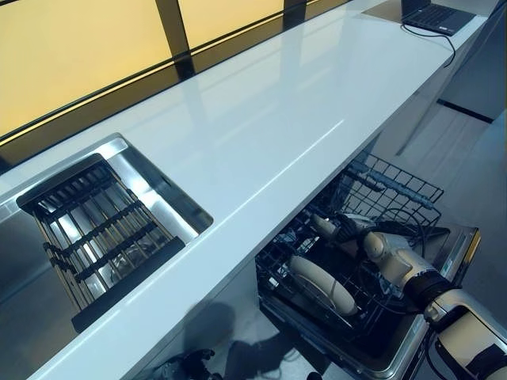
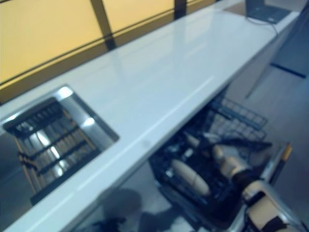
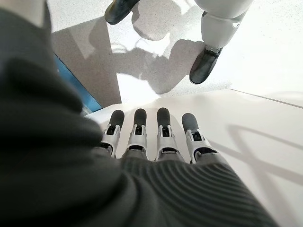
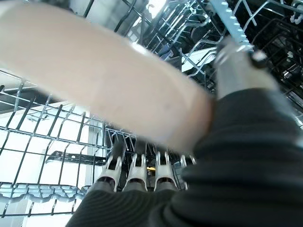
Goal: Take plates into dishwasher
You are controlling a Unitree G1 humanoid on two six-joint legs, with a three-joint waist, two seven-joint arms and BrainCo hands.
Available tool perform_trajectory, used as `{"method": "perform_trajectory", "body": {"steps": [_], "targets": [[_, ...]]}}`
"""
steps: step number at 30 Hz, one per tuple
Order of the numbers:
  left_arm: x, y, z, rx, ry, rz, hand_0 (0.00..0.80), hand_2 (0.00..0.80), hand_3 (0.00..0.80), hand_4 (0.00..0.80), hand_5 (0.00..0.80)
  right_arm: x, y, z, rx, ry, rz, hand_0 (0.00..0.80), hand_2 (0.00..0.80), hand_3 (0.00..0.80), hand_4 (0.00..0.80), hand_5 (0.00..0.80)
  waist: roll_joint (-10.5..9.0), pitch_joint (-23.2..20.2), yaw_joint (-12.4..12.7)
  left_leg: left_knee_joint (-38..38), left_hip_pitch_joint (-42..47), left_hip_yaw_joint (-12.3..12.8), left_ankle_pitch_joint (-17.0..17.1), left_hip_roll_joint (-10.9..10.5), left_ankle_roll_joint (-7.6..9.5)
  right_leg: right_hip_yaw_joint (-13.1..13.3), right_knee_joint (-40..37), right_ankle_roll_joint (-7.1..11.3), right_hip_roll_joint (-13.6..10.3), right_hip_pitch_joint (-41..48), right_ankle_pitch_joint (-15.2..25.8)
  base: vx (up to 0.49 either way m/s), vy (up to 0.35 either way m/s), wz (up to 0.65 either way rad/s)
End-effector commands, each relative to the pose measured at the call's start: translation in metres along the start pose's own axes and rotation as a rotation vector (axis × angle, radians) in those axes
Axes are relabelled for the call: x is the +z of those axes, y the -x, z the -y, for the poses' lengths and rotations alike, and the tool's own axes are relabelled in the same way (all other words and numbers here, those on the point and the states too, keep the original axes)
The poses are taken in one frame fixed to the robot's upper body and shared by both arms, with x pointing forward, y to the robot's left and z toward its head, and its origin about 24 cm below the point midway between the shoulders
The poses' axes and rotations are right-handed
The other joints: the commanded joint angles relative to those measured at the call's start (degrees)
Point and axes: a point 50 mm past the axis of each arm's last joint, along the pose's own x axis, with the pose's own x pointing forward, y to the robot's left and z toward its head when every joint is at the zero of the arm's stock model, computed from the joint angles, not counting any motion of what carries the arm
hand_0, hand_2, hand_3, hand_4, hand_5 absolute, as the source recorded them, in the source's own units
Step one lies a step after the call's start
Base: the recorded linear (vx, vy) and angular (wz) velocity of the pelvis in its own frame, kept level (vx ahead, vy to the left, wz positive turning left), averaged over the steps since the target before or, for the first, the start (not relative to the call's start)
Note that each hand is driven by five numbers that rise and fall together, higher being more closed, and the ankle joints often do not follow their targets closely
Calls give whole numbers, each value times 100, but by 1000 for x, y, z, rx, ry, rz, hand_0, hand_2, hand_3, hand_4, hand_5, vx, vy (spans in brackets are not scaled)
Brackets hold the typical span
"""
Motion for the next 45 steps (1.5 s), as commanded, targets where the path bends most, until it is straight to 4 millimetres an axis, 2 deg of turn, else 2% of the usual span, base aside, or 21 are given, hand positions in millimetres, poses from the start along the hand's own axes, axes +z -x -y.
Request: {"method": "perform_trajectory", "body": {"steps": [1,28,45], "targets": [[1,0,-14,15,-63,-13,0,0,0,0,0,-12,1,14,-38,46,-46,0,0,0,0,0,-253,-202,164,-103,-454,-92,241,-201,215,-113,205,267,-176,14,-268,0,0,0],[-6,2,-12,16,-53,-27,0,0,0,0,0,-10,5,21,-94,49,-26,0,0,0,0,0,-294,-281,192,-103,-398,-93,228,-211,224,-124,209,261,-163,120,-306,0,0,0],[-12,4,-10,18,-49,-40,0,0,0,0,0,-20,12,30,-148,40,-40,0,0,0,0,0,-353,-316,170,-103,-335,-62,206,-181,226,-92,222,262,-140,179,-335,0,0,0]]}}
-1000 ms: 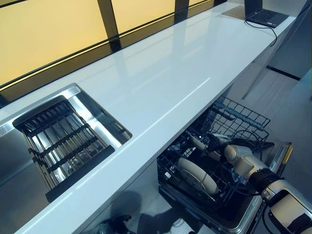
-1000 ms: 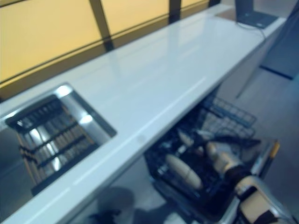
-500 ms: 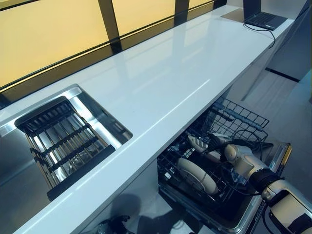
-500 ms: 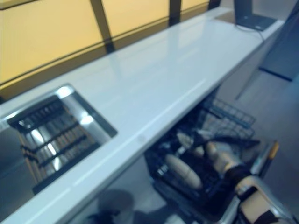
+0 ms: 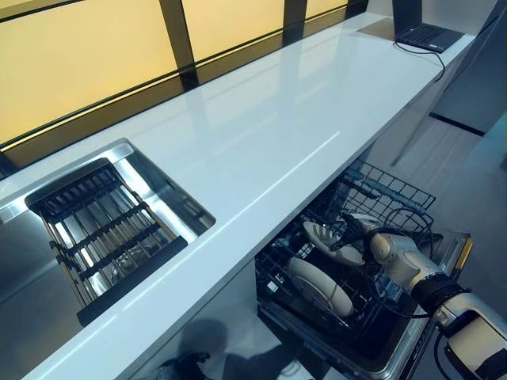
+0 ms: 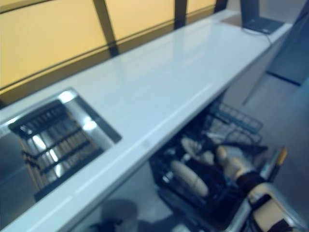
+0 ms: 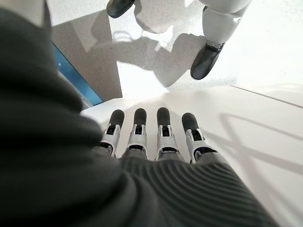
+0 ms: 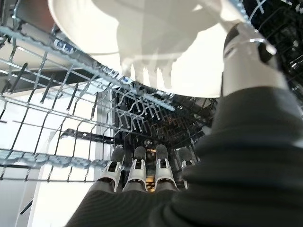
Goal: Take plates into dishwasher
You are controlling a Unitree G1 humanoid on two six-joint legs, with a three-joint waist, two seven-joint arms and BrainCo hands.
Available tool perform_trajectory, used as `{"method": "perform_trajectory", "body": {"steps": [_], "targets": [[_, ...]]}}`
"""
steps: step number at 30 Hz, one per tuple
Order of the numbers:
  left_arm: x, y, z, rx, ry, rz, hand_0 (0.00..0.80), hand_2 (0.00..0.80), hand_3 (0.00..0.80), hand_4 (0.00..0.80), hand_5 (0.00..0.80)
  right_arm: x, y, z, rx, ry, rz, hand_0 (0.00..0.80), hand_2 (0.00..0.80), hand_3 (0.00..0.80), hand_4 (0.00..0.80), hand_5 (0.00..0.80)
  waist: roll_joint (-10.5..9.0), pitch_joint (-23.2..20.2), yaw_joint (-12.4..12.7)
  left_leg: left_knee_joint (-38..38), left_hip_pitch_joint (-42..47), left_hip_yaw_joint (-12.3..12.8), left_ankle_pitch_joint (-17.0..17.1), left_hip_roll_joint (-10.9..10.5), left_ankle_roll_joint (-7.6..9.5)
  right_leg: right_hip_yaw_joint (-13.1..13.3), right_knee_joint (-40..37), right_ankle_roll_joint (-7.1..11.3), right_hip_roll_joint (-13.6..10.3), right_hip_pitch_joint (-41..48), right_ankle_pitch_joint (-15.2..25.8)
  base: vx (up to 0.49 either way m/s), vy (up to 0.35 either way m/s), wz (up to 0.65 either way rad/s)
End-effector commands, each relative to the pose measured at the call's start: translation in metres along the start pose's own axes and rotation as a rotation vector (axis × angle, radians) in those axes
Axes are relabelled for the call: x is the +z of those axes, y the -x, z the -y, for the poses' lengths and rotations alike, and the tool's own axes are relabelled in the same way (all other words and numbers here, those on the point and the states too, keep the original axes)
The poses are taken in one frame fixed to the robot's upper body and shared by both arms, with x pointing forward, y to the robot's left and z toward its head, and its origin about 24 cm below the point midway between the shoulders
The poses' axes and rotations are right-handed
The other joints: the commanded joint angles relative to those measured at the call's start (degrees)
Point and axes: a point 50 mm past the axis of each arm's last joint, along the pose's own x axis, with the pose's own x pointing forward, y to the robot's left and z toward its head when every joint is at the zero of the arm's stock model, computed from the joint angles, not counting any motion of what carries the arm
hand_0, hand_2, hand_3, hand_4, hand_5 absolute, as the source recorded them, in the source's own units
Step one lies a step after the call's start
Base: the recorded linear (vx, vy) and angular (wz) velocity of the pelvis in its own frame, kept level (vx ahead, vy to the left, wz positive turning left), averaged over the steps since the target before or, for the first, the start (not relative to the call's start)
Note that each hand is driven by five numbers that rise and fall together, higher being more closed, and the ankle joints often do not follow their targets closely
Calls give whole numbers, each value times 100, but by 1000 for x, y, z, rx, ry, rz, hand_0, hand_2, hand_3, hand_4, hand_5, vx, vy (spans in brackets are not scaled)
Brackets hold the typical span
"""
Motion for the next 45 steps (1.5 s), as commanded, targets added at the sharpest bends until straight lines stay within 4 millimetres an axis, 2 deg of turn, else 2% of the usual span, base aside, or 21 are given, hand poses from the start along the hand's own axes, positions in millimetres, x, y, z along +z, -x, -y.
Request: {"method": "perform_trajectory", "body": {"steps": [1,7,15,21,26,31,34,40,45], "targets": [[-2,1,-9,7,-77,-14,0,0,0,0,0,-10,5,26,-113,24,-14,0,0,0,0,0,-257,-197,164,-103,-428,-46,157,-181,216,-81,224,279,-140,82,-378,0,0,0],[-4,2,-8,11,-71,-19,0,0,0,0,0,-12,8,32,-142,41,-10,0,0,0,0,0,-283,-222,143,-103,-417,-34,155,-174,210,-61,200,281,-126,100,-376,0,0,0],[-17,5,-6,20,-52,-43,0,0,0,0,0,-19,24,55,-239,110,-3,0,0,0,0,0,-381,-271,40,-103,-357,24,135,-157,201,16,178,295,-87,149,-374,0,0,0],[-33,10,-4,19,-34,-83,0,0,0,0,0,-42,44,63,-284,151,-56,0,0,0,0,0,-495,-360,-105,-103,-264,133,101,-92,188,139,159,316,-43,190,-373,14,0,-5],[-47,14,5,9,-16,-114,0,0,0,0,0,-70,61,66,-294,119,-136,0,0,0,0,0,-580,-512,-245,-103,-169,244,77,-32,172,248,88,319,1,264,-357,48,-3,-8],[-57,16,11,2,1,-140,0,0,0,0,0,-102,82,69,-377,-17,-257,0,0,0,0,0,-626,-633,-429,-103,-8,399,4,38,146,401,52,344,35,351,-374,34,-2,-13],[-58,17,13,0,8,-144,0,0,0,0,0,-113,89,66,-411,-85,-312,0,0,0,0,0,-619,-678,-520,-103,30,463,-6,67,135,483,46,348,51,356,-381,25,3,-15],[-61,16,18,-10,16,-156,0,0,0,0,0,-140,106,45,-461,-332,-439,0,0,0,0,0,-540,-753,-777,-103,102,631,-42,116,125,694,56,352,57,333,-395,19,-19,-19],[-50,11,14,-2,17,-125,0,0,0,0,0,-151,106,24,-493,-607,-510,0,0,0,0,0,-332,-606,-1012,-103,44,657,-73,83,139,917,170,355,-21,106,-408,-62,-6,-23]]}}
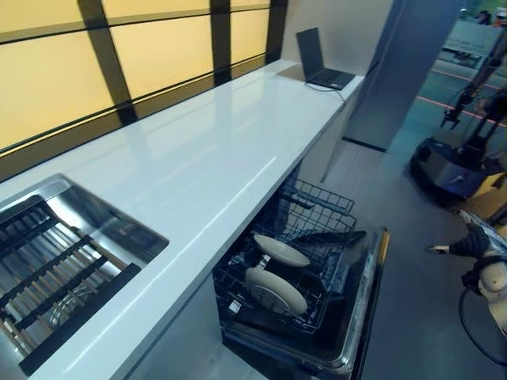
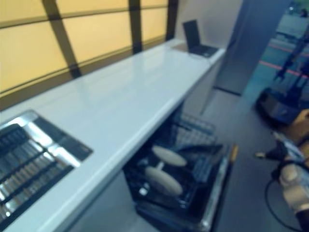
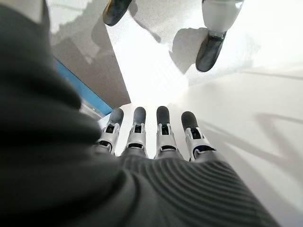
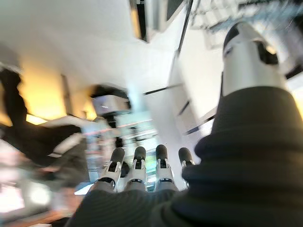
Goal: Take plates into dishwasher
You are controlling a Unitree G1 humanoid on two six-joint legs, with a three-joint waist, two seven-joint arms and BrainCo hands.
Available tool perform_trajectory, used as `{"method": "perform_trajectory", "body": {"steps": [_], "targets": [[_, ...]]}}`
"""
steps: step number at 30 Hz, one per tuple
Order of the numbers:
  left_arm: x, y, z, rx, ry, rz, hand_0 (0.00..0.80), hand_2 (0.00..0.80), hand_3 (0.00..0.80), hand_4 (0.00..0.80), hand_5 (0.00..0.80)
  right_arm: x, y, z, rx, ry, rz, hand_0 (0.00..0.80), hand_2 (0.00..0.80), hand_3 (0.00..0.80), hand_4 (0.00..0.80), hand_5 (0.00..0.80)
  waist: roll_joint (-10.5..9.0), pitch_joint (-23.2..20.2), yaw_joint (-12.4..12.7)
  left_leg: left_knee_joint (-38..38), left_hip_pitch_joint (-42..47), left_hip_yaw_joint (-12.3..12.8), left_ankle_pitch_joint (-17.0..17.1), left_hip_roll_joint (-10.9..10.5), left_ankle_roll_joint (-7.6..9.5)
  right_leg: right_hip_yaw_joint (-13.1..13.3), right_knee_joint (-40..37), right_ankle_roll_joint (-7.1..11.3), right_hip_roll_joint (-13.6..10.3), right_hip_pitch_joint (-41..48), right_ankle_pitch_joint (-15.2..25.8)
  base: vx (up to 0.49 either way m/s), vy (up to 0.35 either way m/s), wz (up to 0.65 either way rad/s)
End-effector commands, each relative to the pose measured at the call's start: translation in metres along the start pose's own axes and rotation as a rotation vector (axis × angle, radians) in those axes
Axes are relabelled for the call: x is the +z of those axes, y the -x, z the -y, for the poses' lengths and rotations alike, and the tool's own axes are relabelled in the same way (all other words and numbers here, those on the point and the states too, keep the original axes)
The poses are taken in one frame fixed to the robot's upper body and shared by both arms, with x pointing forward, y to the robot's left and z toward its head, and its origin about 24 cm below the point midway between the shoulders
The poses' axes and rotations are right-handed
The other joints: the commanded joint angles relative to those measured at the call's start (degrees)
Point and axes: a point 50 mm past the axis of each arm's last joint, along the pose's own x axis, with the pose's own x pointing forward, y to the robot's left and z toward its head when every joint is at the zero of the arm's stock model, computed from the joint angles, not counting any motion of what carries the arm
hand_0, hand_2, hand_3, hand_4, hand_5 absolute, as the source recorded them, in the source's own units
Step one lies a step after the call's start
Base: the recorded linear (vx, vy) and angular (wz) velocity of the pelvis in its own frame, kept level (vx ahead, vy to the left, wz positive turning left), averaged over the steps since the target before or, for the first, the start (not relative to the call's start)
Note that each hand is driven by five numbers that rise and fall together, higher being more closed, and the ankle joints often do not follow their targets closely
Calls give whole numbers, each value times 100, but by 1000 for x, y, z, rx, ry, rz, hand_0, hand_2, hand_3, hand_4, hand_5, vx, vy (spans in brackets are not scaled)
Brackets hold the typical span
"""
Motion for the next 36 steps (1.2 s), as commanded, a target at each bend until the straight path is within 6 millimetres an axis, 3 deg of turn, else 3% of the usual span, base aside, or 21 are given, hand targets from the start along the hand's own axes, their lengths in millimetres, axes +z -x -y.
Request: {"method": "perform_trajectory", "body": {"steps": [1,4,12,17,25,32,36], "targets": [[20,-6,-10,27,-27,44,0,0,0,0,0,4,-7,9,-78,-210,-35,0,0,0,0,0,103,50,-90,-11,-469,-163,2,9,179,87,222,359,-159,141,-523,-142,48,-21],[40,-9,-14,41,3,113,0,0,0,0,0,1,-14,4,-80,-436,-80,0,0,0,0,0,333,332,-218,-11,-552,-197,-29,-97,193,182,356,362,-279,-76,-543,-125,85,-25],[63,-12,-14,50,36,196,0,0,0,0,0,-3,-17,-15,-10,-793,-121,0,0,0,0,0,780,739,-397,-11,-794,-169,17,-268,177,309,429,328,-434,-485,-497,-79,85,-18],[73,-12,-16,67,48,233,0,0,0,0,0,0,-13,-49,135,-1084,-122,0,0,0,0,0,1024,1006,-437,-11,-958,-152,67,-342,128,264,354,305,-503,-680,-417,-69,35,-17],[85,-12,-20,65,41,265,0,0,0,0,0,8,4,-102,360,-1198,-109,0,0,0,0,0,1170,1139,-396,-11,-1093,-210,116,-392,109,160,321,281,-522,-790,-378,-23,7,-3],[98,-13,-17,46,21,266,0,0,0,0,0,40,35,-160,694,-1245,-70,0,0,0,0,0,1186,1112,-293,-11,-1057,-223,135,-394,106,-56,403,283,-586,-776,-409,0,0,0],[101,-14,-15,44,25,254,0,0,0,0,0,56,52,-180,839,-1245,-41,0,0,0,0,0,1144,1088,-233,-11,-1012,-194,149,-373,108,-212,477,282,-609,-744,-444,28,10,-6]]}}
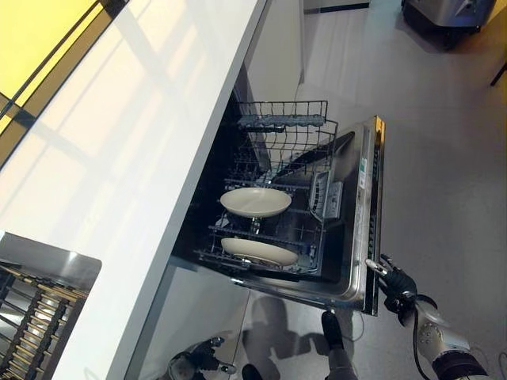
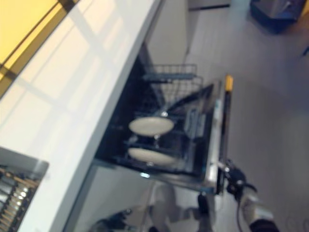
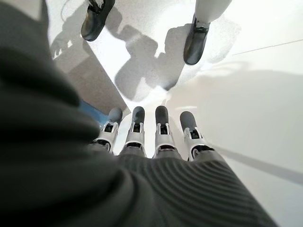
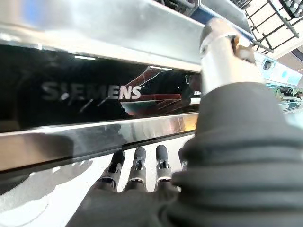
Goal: Take plates into dishwasher
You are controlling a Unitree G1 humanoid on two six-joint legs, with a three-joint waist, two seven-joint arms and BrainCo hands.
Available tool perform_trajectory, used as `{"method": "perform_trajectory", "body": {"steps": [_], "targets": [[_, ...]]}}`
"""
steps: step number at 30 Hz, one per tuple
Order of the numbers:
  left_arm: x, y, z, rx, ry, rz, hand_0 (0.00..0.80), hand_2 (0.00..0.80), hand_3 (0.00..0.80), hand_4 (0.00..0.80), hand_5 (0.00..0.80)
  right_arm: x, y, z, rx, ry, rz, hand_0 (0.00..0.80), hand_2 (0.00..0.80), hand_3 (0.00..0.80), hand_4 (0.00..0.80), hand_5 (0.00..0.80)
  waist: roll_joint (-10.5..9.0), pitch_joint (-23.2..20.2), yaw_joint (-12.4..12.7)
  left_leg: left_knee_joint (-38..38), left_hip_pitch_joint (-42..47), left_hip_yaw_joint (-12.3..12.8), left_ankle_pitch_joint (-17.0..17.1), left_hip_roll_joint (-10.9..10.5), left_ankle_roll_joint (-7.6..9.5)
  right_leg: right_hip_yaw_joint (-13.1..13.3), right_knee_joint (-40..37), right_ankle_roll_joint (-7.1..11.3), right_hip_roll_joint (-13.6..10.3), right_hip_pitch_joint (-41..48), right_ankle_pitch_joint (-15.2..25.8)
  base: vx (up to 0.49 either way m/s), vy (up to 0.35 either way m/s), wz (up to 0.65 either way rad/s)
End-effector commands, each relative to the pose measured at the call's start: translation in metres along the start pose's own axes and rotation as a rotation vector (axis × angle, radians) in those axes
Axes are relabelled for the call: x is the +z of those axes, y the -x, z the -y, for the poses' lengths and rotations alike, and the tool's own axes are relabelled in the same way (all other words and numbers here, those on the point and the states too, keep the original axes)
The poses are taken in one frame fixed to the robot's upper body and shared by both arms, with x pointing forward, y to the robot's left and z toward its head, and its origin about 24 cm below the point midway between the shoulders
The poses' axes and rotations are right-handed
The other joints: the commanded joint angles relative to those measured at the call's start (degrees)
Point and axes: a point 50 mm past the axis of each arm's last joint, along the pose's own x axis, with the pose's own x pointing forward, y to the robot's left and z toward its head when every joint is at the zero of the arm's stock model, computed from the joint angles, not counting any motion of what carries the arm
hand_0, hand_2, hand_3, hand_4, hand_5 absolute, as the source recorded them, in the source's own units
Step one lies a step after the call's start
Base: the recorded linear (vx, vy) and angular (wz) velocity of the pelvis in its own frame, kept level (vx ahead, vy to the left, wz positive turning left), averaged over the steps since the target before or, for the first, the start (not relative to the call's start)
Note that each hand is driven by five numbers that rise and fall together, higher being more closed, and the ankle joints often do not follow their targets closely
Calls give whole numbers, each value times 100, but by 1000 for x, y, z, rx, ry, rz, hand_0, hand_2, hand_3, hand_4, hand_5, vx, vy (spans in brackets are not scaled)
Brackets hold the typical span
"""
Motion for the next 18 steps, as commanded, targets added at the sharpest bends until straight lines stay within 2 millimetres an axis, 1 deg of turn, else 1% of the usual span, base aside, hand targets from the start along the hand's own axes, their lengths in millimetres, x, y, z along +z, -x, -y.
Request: {"method": "perform_trajectory", "body": {"steps": [1,5,7,10,14,18], "targets": [[2,-2,-10,14,-44,-34,0,0,0,0,0,-22,-3,-66,331,-52,-58,0,0,0,0,0,-356,-115,209,18,-286,-194,199,42,-27,-493,484,187,-278,438,-866,35,15,-6],[-3,-2,-7,-1,-43,-55,0,0,0,0,0,-33,1,-89,426,-65,-94,0,0,0,0,0,-388,-190,264,18,-228,-164,200,56,-34,-564,477,196,-302,503,-875,36,25,-4],[-8,-1,-3,-13,-40,-70,0,0,0,0,0,-40,2,-101,462,-69,-124,0,0,0,0,0,-415,-268,298,18,-172,-137,200,73,-43,-588,444,196,-295,570,-869,56,35,-3],[-12,0,3,-25,-28,-78,0,0,0,0,0,-50,5,-109,494,-61,-161,0,0,0,0,0,-442,-354,338,18,-120,-116,201,88,-49,-613,408,193,-284,667,-880,53,34,-7],[-16,1,8,-35,-17,-87,0,0,0,0,0,-58,7,-118,519,-55,-196,0,0,0,0,0,-478,-451,403,18,-64,-116,213,112,-48,-656,404,184,-279,776,-906,40,25,-2],[-23,3,13,-46,-13,-106,0,0,0,0,0,-67,12,-128,560,-70,-225,0,0,0,0,0,-554,-576,521,18,-14,-161,217,128,-51,-759,332,183,-268,942,-908,39,19,-2]]}}
